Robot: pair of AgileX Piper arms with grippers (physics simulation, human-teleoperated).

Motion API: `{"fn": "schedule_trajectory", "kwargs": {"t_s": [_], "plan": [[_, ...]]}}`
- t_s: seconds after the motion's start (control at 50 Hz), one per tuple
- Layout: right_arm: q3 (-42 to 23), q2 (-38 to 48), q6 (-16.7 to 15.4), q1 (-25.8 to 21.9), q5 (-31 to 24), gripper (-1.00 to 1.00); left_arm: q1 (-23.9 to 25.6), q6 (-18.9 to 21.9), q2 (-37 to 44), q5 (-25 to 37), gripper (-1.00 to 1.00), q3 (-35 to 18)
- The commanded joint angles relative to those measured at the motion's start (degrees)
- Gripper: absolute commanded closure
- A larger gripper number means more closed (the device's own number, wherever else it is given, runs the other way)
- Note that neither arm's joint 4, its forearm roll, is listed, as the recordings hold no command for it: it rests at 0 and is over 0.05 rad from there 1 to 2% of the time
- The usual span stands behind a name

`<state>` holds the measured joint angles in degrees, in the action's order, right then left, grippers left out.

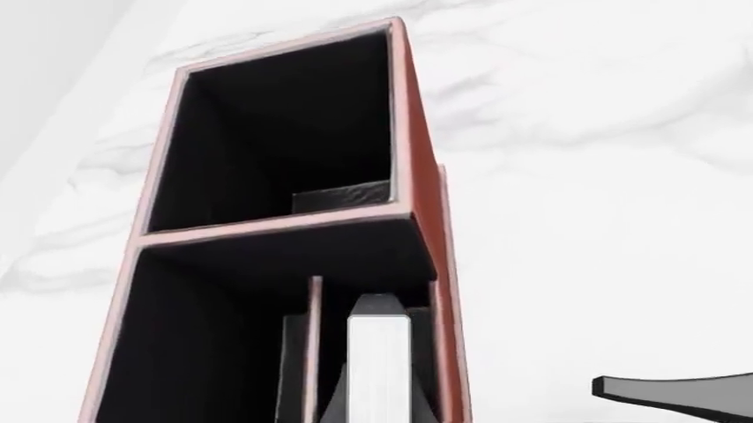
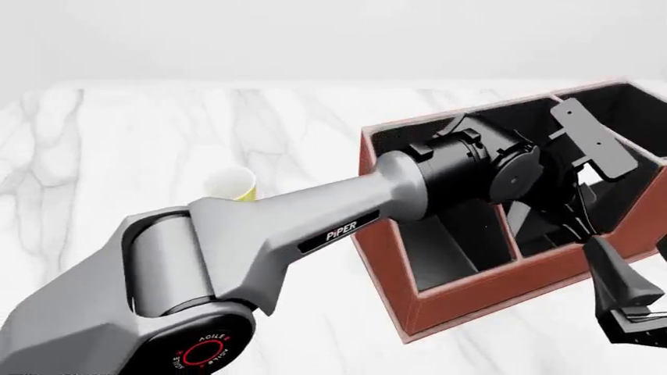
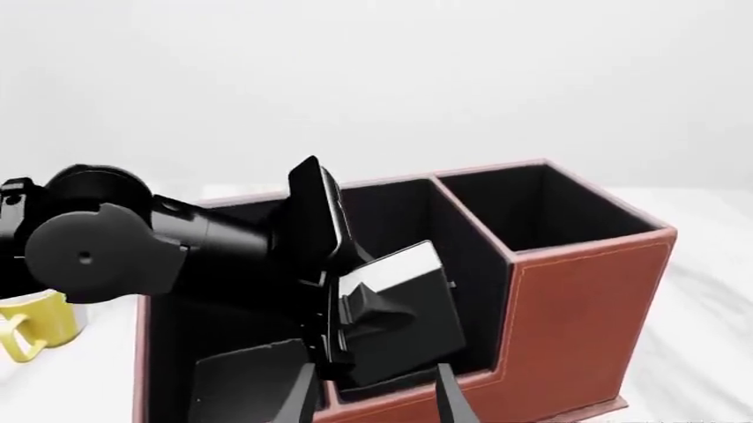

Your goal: Pick up the book and place it in the back compartment of the caddy.

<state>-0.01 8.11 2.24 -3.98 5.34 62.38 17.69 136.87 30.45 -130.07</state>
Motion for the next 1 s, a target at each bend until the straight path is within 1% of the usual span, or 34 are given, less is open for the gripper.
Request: {"fn": "schedule_trajectory", "kwargs": {"t_s": [0.02,0.08,0.2,0.24,0.3,0.34,0.4,0.42,0.48,0.54,0.62,0.64,0.68,0.74,0.8,0.82,0.86,0.88,0.92,0.96,0.98,1.0], "plan": [[0.0,0.1,0.2,0.0,0.1,-1.0,-0.7,2.2,1.5,-0.6,1.0,-1.2],[0.0,0.0,0.2,-0.1,0.0,-1.0,-0.8,2.2,1.6,-0.5,1.0,-1.5],[0.0,-0.4,0.4,0.0,-0.4,-1.0,-0.5,1.9,0.9,-3.5,1.0,1.0],[0.0,0.6,0.5,0.0,0.6,-1.0,-0.9,1.8,1.6,-3.7,1.0,0.3],[0.0,1.2,0.5,0.0,1.2,-1.0,-0.8,1.2,1.7,-4.3,1.0,0.5],[0.0,1.3,0.5,0.0,1.2,-1.0,-1.3,1.9,2.3,-4.3,1.0,-0.2],[0.0,0.7,0.6,0.0,0.6,-1.0,-1.3,1.7,2.1,-4.6,1.0,-0.1],[0.0,1.0,0.6,0.0,0.9,-1.0,-1.2,1.0,1.8,-4.6,-1.0,-0.2],[0.0,1.2,0.7,0.0,1.1,-1.0,-1.5,0.9,1.9,-4.6,-1.0,-0.4],[0.0,0.7,0.6,-0.1,0.5,-1.0,-1.2,0.2,-0.3,-5.7,-1.0,2.2],[0.0,1.6,0.5,-0.1,1.4,-1.0,-1.3,0.3,-1.5,-6.0,-1.0,3.3],[0.0,1.0,0.5,-0.1,0.9,-1.0,-1.0,-0.2,-3.0,-6.7,-1.0,5.1],[0.0,1.0,0.5,-0.1,0.9,-1.0,-1.0,0.1,-3.6,-7.0,-1.0,6.0],[0.0,1.3,0.4,0.0,1.3,-1.0,-1.3,0.2,-6.8,-8.1,-1.0,9.1],[0.0,0.7,0.4,0.0,0.7,-1.0,-1.5,0.7,-7.9,-8.9,-1.0,10.3],[0.0,1.4,0.4,0.0,1.4,-1.0,-0.7,0.1,-11.5,-9.9,-1.0,14.1],[0.0,1.5,0.4,0.0,1.5,-1.0,-0.6,1.5,-14.6,-11.6,-1.0,18.0],[0.0,1.7,0.4,0.0,1.6,-1.0,-0.4,1.1,-16.9,-12.3,-1.0,20.1],[0.0,1.7,0.4,0.0,1.6,-1.0,-0.8,1.4,-20.4,-13.9,-1.0,23.3],[0.0,1.8,0.4,0.0,1.7,-1.0,-1.8,1.2,-22.9,-15.3,-1.0,25.4],[0.0,1.6,0.3,0.0,1.6,-1.0,-2.3,2.0,-25.0,-16.8,-1.0,27.8],[0.0,1.6,0.3,0.0,1.5,-1.0,-3.0,2.0,-26.3,-18.1,-1.0,29.4]]}}
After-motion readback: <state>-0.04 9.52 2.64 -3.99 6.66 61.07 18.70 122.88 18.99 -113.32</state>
